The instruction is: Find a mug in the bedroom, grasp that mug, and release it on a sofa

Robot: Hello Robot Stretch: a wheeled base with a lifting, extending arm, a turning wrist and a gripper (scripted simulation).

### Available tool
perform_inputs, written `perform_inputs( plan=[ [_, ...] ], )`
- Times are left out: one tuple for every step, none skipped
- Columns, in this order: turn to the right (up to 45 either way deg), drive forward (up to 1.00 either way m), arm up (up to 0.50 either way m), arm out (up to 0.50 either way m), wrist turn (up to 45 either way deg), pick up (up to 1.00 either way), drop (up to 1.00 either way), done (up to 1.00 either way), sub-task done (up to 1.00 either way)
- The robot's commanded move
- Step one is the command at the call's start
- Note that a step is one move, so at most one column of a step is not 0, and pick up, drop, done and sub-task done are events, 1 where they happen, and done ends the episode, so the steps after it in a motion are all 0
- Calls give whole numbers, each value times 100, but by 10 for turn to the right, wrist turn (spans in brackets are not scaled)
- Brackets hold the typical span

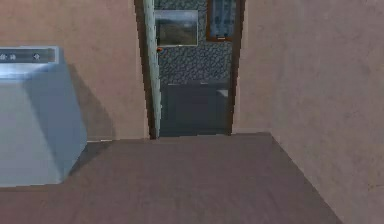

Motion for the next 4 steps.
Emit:
perform_inputs(
  plan=[
    [0,100,0,0,0,0,0,0,0],
    [-30,0,0,0,0,0,0,0,0],
    [0,100,0,0,0,0,0,0,0],
    [0,35,0,0,0,0,0,0,0]
  ],
)
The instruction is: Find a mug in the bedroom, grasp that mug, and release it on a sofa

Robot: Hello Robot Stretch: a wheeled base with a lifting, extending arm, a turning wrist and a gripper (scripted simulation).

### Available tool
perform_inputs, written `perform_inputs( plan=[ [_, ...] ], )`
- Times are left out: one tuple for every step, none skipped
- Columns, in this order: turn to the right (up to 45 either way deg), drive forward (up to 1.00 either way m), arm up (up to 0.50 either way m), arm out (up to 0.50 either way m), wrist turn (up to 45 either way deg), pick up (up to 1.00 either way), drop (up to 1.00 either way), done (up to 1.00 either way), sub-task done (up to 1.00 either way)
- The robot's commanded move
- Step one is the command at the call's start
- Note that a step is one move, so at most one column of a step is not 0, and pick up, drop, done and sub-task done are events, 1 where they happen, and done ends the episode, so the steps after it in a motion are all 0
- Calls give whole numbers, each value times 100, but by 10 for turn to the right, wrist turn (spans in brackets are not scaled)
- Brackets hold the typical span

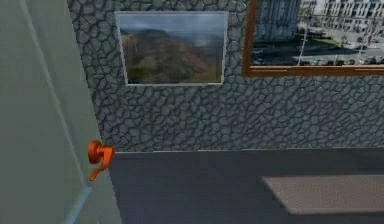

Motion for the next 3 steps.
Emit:
perform_inputs(
  plan=[
    [450,0,0,0,0,0,0,0,0],
    [240,0,0,0,0,0,0,0,0],
    [0,100,0,0,0,0,0,0,0]
  ],
)
